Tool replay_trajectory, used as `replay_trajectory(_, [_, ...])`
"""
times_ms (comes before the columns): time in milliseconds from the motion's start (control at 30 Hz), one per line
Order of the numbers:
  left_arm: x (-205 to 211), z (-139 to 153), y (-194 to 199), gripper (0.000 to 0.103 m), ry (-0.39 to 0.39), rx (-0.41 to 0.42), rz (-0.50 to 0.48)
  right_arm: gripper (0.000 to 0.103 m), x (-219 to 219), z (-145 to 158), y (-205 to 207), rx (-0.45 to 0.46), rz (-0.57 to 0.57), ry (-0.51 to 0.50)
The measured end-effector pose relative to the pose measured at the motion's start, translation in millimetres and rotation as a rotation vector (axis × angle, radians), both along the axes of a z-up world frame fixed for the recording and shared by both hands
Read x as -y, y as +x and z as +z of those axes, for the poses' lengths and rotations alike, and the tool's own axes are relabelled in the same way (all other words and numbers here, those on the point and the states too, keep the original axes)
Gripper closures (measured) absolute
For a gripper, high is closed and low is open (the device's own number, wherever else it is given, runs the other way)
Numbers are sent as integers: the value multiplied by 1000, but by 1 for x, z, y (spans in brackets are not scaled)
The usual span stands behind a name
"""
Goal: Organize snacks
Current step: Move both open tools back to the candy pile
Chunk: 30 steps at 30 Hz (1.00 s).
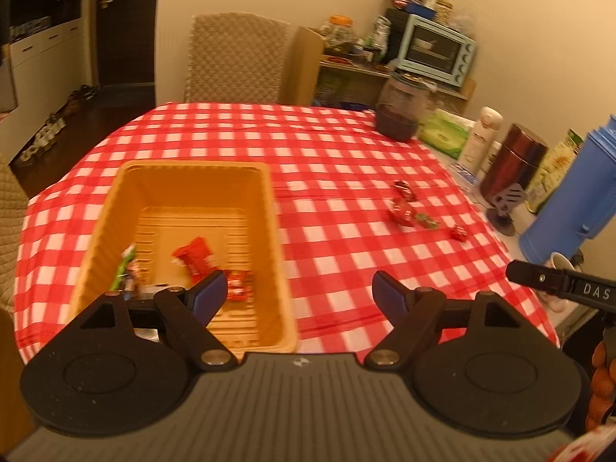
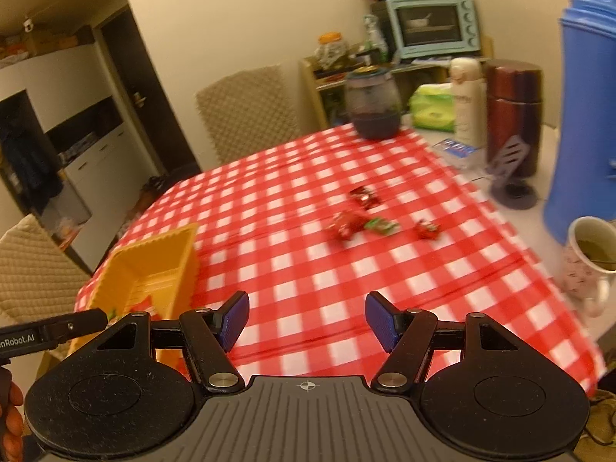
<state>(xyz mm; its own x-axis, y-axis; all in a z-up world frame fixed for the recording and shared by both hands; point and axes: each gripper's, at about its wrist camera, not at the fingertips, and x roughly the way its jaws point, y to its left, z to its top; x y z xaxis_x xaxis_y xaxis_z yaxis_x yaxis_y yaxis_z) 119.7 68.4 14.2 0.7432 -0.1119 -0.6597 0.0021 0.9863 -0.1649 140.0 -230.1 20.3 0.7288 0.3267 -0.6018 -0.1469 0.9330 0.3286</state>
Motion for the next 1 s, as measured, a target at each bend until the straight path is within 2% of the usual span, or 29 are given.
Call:
replay_trajectory(533, [51, 5, 11, 19, 14, 0, -101, 36, 46, 4, -4, -1, -88, -46])
replay_trajectory(1000, [76, 1, 31, 14, 20, -5, -130, 36, 68, -1, 4, 6, -127, -53])
